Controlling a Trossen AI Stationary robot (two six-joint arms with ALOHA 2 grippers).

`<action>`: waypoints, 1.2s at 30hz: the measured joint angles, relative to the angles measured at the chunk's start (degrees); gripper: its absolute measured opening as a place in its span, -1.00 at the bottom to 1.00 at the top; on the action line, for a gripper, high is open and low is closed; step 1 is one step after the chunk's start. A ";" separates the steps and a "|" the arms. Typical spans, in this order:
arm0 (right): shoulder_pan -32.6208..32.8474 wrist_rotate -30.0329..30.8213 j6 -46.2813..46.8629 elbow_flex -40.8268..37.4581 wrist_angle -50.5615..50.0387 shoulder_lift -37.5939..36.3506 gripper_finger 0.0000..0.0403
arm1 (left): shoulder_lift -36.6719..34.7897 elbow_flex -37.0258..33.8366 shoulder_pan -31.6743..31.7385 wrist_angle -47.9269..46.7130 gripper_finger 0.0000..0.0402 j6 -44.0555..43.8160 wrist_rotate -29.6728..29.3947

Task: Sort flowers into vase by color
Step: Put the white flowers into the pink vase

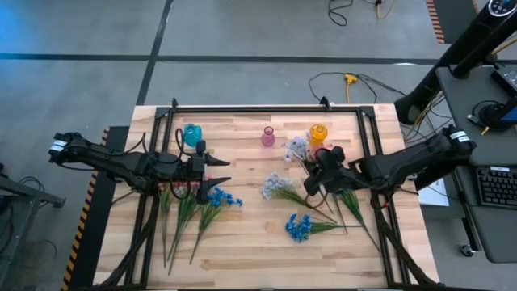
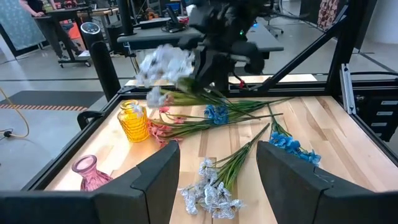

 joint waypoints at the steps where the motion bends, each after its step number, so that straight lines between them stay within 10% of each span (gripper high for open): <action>1: 0.86 1.01 -1.82 -0.96 3.21 -0.51 -0.93 | 0.00 -0.01 0.00 -0.01 -0.02 0.00 0.00; 7: 4.84 -0.63 -24.24 -10.01 34.46 -1.32 -0.94 | 0.38 -0.01 0.00 0.62 -0.02 -2.35 0.02; 17: 4.50 -25.18 -49.69 -28.70 91.02 0.20 -0.94 | 7.12 -0.01 -0.43 3.67 -0.02 -9.30 0.70; 36: 2.45 -30.33 -53.84 -32.74 97.94 4.99 -0.94 | 9.29 -0.03 -0.55 11.62 -0.02 -6.75 -10.21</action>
